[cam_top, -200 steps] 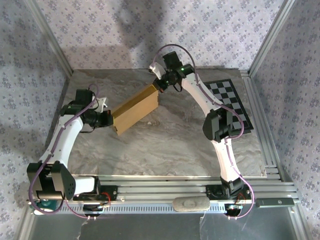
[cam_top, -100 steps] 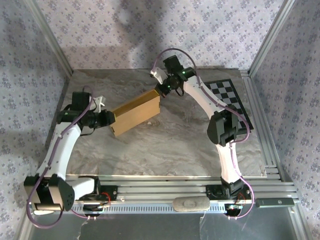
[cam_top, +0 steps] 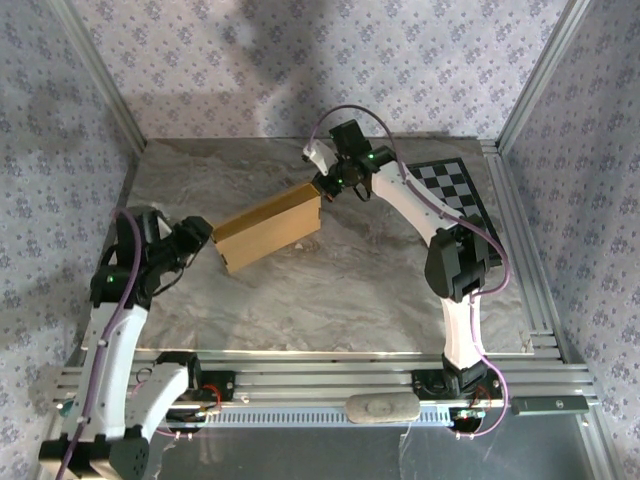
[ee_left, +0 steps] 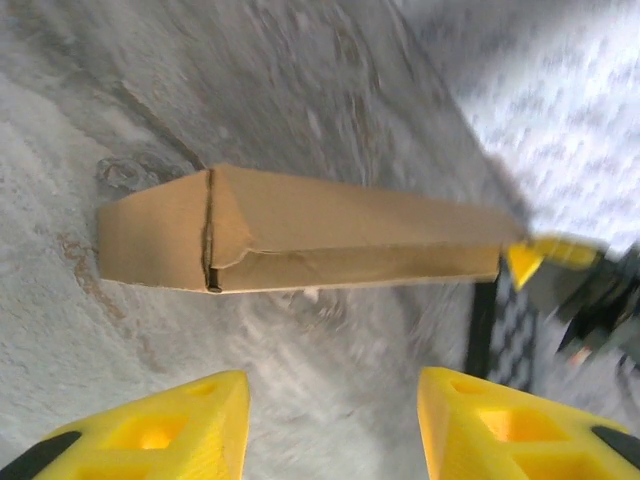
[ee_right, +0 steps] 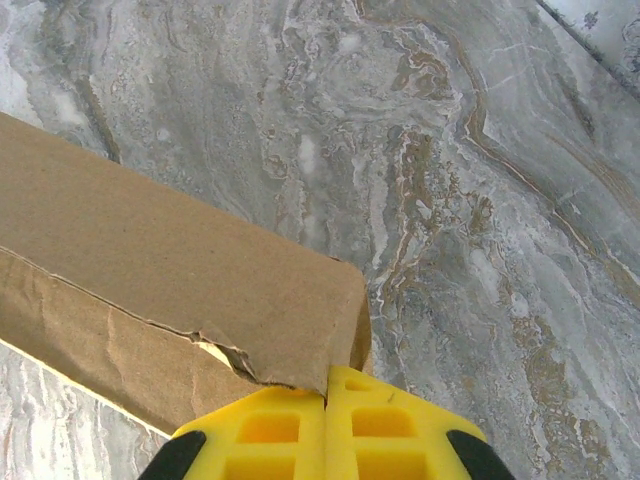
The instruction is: Fold the paper box
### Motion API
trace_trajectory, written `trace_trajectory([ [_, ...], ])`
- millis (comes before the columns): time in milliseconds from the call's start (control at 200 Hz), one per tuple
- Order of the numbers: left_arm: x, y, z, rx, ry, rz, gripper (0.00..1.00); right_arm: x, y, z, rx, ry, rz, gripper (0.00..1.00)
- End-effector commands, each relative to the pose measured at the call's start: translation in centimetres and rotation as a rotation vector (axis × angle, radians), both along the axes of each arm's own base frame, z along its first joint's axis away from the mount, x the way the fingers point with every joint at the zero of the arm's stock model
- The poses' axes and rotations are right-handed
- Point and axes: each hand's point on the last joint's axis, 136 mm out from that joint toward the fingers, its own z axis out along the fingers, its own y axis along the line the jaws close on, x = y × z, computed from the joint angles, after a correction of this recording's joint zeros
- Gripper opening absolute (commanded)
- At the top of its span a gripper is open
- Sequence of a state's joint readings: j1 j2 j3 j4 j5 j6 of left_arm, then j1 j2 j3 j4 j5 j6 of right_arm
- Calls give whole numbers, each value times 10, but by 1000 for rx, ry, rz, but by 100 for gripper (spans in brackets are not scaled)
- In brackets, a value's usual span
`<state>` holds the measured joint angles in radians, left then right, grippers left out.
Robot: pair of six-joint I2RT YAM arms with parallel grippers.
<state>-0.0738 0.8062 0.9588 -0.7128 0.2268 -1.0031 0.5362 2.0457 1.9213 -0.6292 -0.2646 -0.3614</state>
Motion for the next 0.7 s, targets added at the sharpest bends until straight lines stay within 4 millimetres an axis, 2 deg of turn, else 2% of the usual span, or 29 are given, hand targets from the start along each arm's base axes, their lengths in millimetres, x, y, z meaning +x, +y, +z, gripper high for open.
trace_trajectory([
  [0, 9, 6, -3, -242, 70, 282, 54, -6, 2, 18, 22, -35, -11, 0],
  [150, 0, 3, -40, -379, 312, 471, 79, -8, -1, 17, 21, -28, -19, 0],
  [225, 4, 5, -45, -446, 327, 547, 83, -10, 0, 18, 21, -27, -16, 0],
  [240, 4, 6, -45, -458, 329, 569, 89, -10, 0, 17, 20, -27, -15, 0],
  [280, 7, 9, -46, -480, 324, 608, 95, -11, -1, 18, 21, -27, -16, 0],
  [360, 11, 10, -47, -539, 339, 667, 99, -12, -2, 17, 17, -25, -17, 0],
  [500, 23, 3, -58, -602, 388, 705, 100, -14, -2, 15, 17, -17, -25, 0],
  [525, 30, 0, -54, -622, 369, 692, 99, -14, -2, 16, 17, -19, -26, 0],
  [695, 53, -2, -59, -585, 386, 694, 100, -18, 2, 14, 2, -21, -34, 0],
])
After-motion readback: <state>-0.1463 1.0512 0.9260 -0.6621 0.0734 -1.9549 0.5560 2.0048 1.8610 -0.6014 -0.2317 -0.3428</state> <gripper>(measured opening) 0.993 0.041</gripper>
